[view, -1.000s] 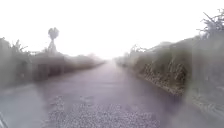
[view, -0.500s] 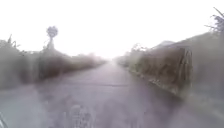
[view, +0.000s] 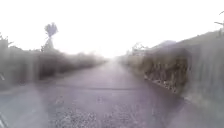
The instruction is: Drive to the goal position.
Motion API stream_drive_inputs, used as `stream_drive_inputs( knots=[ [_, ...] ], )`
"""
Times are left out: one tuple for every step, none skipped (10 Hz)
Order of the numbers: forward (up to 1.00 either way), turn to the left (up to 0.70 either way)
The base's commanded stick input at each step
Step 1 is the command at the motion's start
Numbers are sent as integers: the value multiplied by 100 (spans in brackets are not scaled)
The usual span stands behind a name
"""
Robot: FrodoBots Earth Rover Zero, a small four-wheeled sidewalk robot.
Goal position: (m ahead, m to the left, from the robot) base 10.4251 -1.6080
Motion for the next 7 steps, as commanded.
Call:
stream_drive_inputs(
  knots=[
    [70, -14],
    [70, -14],
    [70, -14],
    [70, -7],
    [70, -3],
    [70, 0],
    [70, 0]
  ],
)
